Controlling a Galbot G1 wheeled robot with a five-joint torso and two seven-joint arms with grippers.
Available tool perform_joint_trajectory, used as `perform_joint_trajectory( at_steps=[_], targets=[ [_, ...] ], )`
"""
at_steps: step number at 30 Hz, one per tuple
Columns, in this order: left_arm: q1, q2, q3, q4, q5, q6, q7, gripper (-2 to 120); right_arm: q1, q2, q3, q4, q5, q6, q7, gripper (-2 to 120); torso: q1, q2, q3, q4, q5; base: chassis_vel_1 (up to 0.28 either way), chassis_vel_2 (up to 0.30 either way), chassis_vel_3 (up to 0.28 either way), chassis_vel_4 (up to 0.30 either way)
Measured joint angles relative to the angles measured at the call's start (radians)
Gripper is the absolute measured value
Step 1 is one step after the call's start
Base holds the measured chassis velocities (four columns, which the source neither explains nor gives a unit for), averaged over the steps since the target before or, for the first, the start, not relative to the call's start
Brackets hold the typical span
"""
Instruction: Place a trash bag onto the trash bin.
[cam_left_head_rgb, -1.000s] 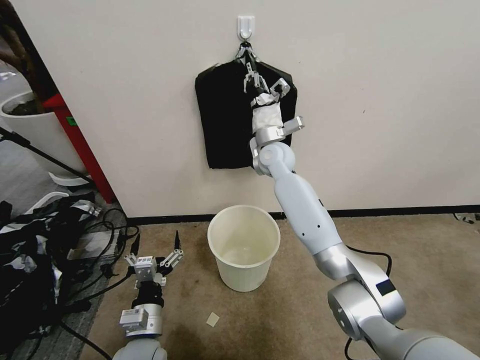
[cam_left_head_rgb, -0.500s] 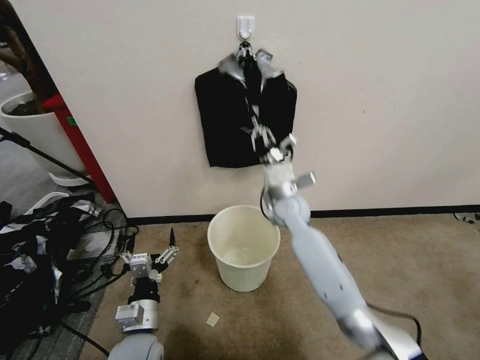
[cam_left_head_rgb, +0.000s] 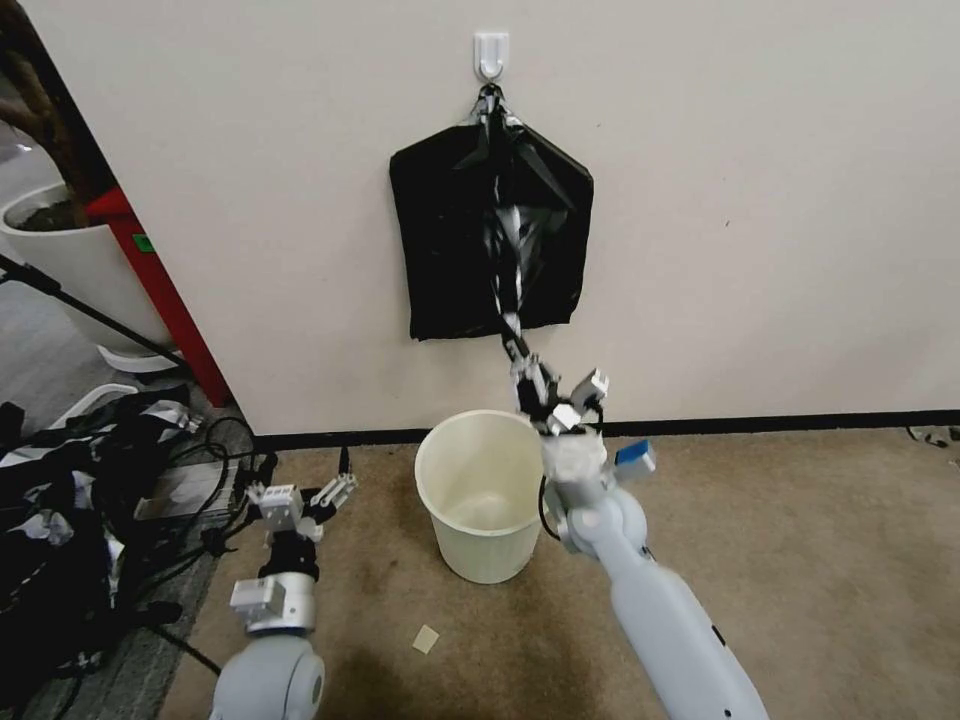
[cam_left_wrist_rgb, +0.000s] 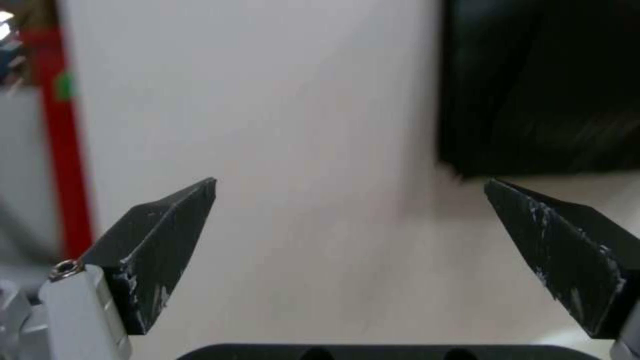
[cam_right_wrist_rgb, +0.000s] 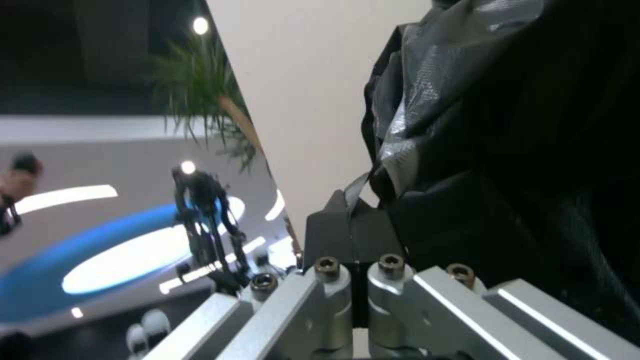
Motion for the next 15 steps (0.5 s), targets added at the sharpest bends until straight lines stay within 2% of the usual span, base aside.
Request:
perform_joint_trajectory(
  at_steps=[2,3,5,6,7,8,10,11,12,13,15],
  targets=[
    [-0.047,0.058,0.025,-0.001,-0.017,-0.018,0.032,100,0.012,0.0,0.011,-0.002,-0.039,0.015,0.027,0,0.0,0.0,0.0,0.0001,0.0,0.0,0.0,0.0,0.0],
    [-0.047,0.058,0.025,-0.001,-0.017,-0.018,0.032,100,0.012,0.0,0.011,-0.002,-0.039,0.015,0.027,0,0.0,0.0,0.0,0.0001,0.0,0.0,0.0,0.0,0.0],
    [-0.13,0.155,0.057,-0.001,-0.054,-0.052,0.108,100,0.036,0.007,0.021,0.01,-0.094,0.048,0.102,0,0.0,0.0,0.0,0.0,0.0003,0.0,0.0,0.0,0.0],
    [-0.154,0.187,0.068,-0.001,-0.066,-0.056,0.126,100,0.043,0.009,0.021,0.018,-0.106,0.055,0.128,0,0.0,0.0,0.0,-0.0003,0.0001,0.0,0.0,0.0,0.0],
    [-0.154,0.187,0.068,-0.001,-0.066,-0.056,0.126,100,0.043,0.009,0.021,0.018,-0.106,0.055,0.128,0,0.0,0.0,0.0,-0.0003,0.0001,0.0,0.0,0.0,0.0],
    [-0.2,0.241,0.089,-0.001,-0.084,-0.057,0.152,100,0.056,0.016,0.021,0.034,-0.126,0.068,0.182,0,0.0,0.0,0.0,0.0001,-0.0003,0.0,0.0,0.0,0.0],
    [-0.263,0.307,0.122,-0.003,-0.109,-0.038,0.171,100,0.066,0.026,0.017,0.048,-0.146,0.077,0.242,0,0.0,0.0,0.0,0.0001,0.0,0.0,0.0,0.0,0.0],
    [-0.263,0.307,0.122,-0.003,-0.109,-0.038,0.171,100,0.066,0.026,0.017,0.048,-0.146,0.077,0.242,0,0.0,0.0,0.0,0.0001,0.0,0.0,0.0,0.0,0.0],
    [-0.323,0.362,0.166,-0.006,-0.135,-0.002,0.178,100,0.071,0.036,0.013,0.054,-0.158,0.08,0.282,0,0.0,0.0,0.0,0.0003,-0.0002,0.0,0.0,0.0,0.0],
    [-0.341,0.375,0.179,-0.006,-0.142,0.009,0.178,100,0.072,0.039,0.012,0.054,-0.161,0.081,0.29,0,0.0,0.0,0.0,0.0003,-0.0002,0.0,0.0,0.0,0.0],
    [-0.477,0.444,0.259,-0.01,-0.172,0.082,0.167,100,0.07,0.055,0.01,0.055,-0.174,0.085,0.314,0,0.0,0.0,0.0,0.0,0.0003,0.0,0.0,0.0,0.0]
  ],
)
